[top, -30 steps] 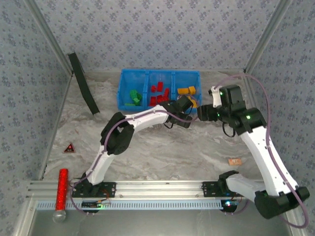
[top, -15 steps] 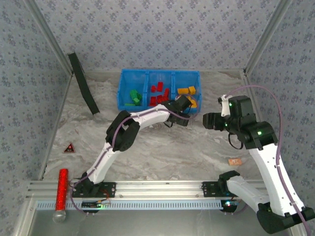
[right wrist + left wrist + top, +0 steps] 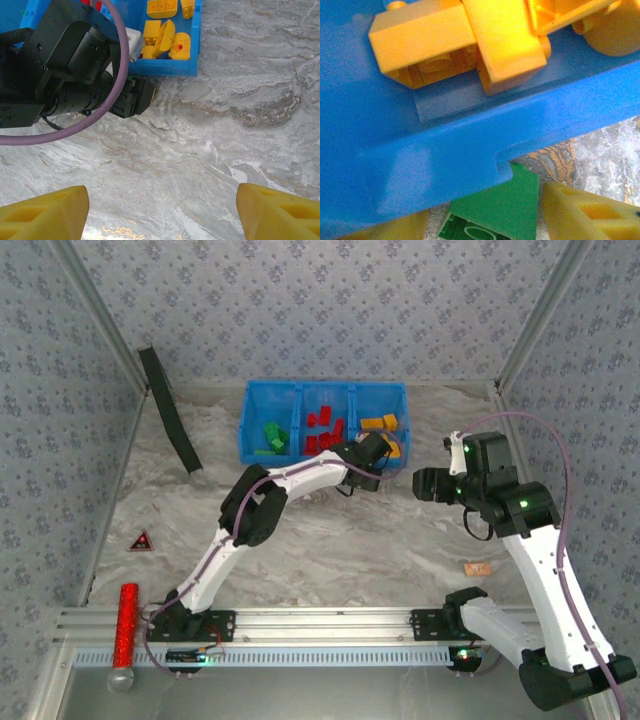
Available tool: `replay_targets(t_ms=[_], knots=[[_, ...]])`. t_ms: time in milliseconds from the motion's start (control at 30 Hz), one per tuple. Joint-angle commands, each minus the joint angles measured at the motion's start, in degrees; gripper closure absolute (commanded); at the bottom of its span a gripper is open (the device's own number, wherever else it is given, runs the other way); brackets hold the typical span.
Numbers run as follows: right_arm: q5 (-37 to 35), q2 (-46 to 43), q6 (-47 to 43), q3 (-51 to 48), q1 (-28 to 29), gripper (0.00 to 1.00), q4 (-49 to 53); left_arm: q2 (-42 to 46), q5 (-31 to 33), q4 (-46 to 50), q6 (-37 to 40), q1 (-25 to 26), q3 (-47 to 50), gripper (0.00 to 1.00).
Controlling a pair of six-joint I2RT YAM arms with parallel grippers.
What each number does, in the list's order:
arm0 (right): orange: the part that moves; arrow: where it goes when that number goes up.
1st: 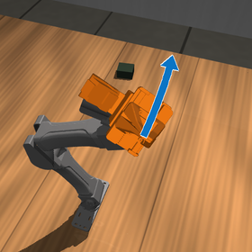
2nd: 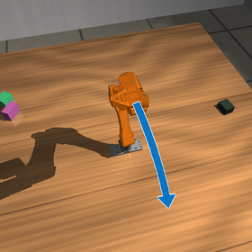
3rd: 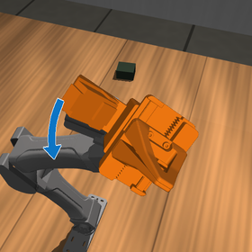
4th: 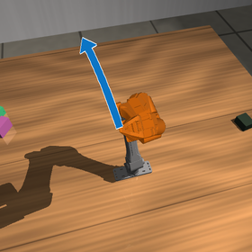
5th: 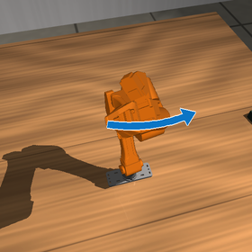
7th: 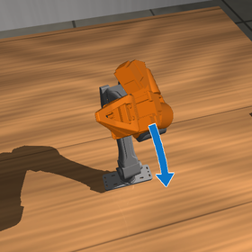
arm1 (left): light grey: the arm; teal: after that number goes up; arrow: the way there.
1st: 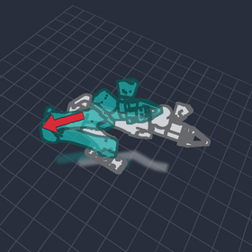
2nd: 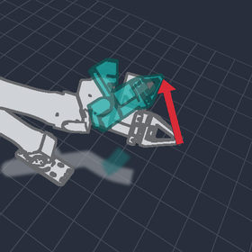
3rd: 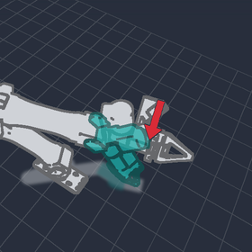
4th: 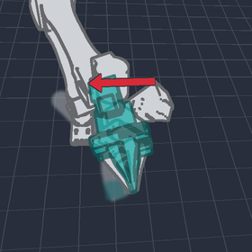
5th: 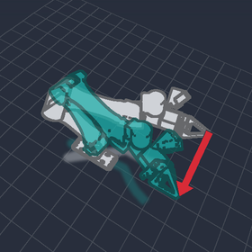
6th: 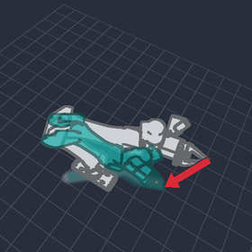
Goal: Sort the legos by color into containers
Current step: Pick up the lego from the center of the table, then place the lego in the container.
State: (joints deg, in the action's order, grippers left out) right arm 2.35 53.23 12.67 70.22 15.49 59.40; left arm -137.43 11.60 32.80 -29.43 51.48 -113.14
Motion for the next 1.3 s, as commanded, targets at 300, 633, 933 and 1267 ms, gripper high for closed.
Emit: replay_targets(t_ms=[300, 633, 933, 1267], knots=[[1.2, 2.1, -1.8, 2.8, -2.1, 0.18, 2.1, 5.6, -3.4, -3.5, -3.1, 0.3, 11.4, 0.63], [2.4, 5.2, -1.8, 3.4, -3.2, 0.18, -0.4, 28.1, -2.3, -0.9, -1.7, -0.3, 28.2, 0.69], [3.2, 4.7, -0.3, 0.5, -3.3, 0.17, -2.4, 39.3, 3.5, 0.0, 6.0, -14.0, 26.5, 0.69], [3.9, 3.8, -0.3, -0.2, -3.4, 0.17, -0.1, 24.9, -0.5, 0.1, 6.0, -28.0, 13.0, 0.69]])
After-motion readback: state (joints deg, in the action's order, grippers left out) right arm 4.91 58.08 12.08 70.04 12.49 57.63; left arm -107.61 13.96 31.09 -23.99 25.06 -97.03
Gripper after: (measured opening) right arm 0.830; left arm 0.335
